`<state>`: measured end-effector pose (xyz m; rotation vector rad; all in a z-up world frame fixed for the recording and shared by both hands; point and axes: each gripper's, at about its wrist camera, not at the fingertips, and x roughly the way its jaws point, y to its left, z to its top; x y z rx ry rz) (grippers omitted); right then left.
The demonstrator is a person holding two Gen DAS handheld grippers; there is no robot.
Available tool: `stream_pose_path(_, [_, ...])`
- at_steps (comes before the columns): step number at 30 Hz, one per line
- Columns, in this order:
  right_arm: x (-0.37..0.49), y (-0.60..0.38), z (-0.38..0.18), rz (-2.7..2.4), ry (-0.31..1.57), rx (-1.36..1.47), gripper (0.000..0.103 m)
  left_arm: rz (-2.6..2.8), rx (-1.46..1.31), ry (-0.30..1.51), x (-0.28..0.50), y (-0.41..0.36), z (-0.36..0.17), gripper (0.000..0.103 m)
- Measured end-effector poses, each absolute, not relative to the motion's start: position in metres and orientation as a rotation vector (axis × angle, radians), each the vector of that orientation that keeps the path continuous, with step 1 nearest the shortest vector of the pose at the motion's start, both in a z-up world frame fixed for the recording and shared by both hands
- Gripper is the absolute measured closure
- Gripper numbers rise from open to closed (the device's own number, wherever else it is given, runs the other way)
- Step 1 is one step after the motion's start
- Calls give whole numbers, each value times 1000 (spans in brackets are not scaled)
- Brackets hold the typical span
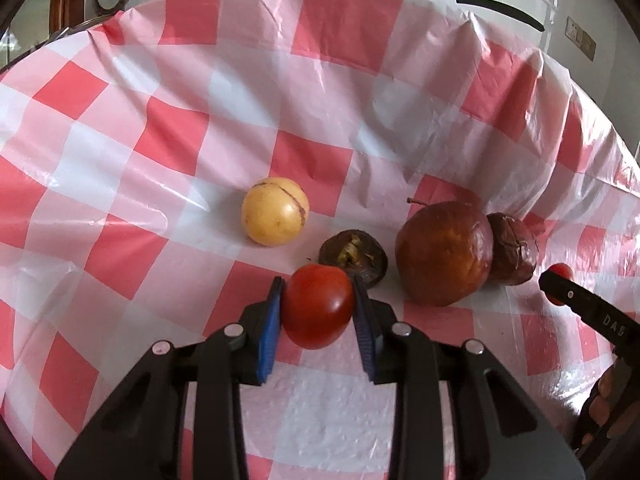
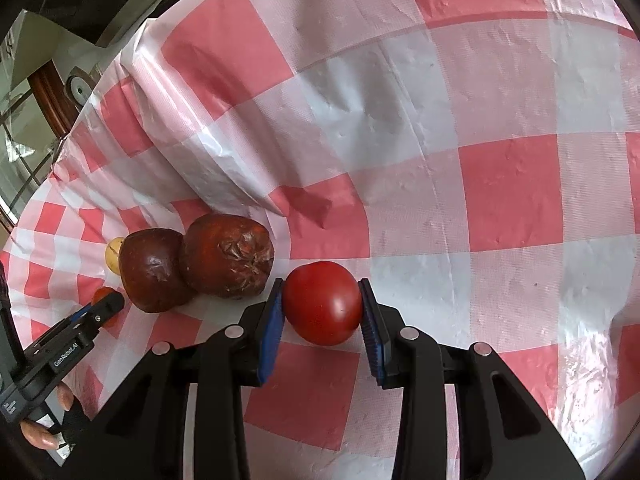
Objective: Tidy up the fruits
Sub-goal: 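Grasp a red tomato with the left tool while the right tool grasps another red tomato, then carry both red tomatoes in the tools over the white box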
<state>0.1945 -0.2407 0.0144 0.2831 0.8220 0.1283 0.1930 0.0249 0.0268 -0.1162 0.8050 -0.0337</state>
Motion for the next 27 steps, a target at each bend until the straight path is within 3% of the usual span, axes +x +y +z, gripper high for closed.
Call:
stream_pose_path(8, [186,-245,17,108,788,282,67,-32,-152,775,190,36,31,70])
stream_pose_path(14, [147,-266,20,50,725,455,67,-31,-201,763,184,51,37,70])
stream_pose_path(27, [50,-197,21,94,742,390,67,-31,-161,774,143,51,39,70])
